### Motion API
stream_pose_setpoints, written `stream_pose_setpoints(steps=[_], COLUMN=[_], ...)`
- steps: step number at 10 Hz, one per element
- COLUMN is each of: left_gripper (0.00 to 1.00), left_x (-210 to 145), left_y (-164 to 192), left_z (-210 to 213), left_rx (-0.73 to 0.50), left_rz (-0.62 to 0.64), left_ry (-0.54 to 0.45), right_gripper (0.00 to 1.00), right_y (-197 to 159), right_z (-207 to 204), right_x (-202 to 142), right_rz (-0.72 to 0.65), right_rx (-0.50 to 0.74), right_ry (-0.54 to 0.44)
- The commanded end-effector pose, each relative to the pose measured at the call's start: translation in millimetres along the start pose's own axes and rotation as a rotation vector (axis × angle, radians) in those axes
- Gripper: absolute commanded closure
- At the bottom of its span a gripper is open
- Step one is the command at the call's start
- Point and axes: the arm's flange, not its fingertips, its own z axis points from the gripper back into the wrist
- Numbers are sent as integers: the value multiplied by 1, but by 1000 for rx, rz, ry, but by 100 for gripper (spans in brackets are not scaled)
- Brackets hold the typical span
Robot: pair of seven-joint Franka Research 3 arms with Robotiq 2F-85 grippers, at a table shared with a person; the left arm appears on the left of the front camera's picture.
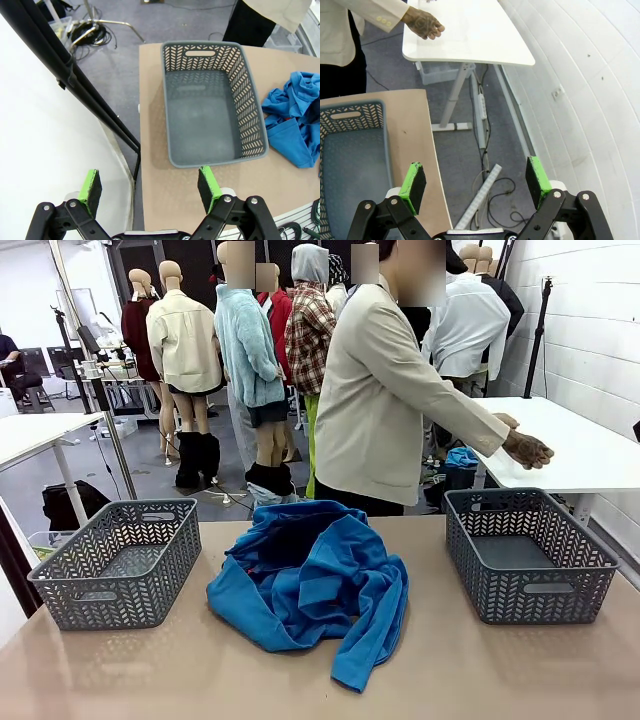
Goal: Sort the tops and bottoms.
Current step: Lift clothes from the center of the table with your left hand.
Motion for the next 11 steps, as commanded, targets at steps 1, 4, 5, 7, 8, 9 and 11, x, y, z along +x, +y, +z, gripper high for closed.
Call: stream_pose_setpoints(steps=[1,4,5,7,8,9,11], left_gripper=[0,0,0,0,0,0,0], left_x=[-1,-1,-1,-1,-1,-1,-1], left_y=[2,2,2,2,2,2,2], left_z=[0,0,0,0,0,0,0], left_rx=[4,4,4,4,4,4,4], left_rz=[-2,-2,-2,-2,-2,-2,-2], left_ry=[1,1,1,1,1,1,1], right_gripper=[0,0,0,0,0,0,0], right_y=[1,1,1,1,1,1,1], right_z=[0,0,0,0,0,0,0], right_x=[0,0,0,0,0,0,0], right_rz=[18,18,18,18,18,18,18], right_rx=[-4,-4,-4,-4,-4,-4,-4], right_ry=[1,1,1,1,1,1,1])
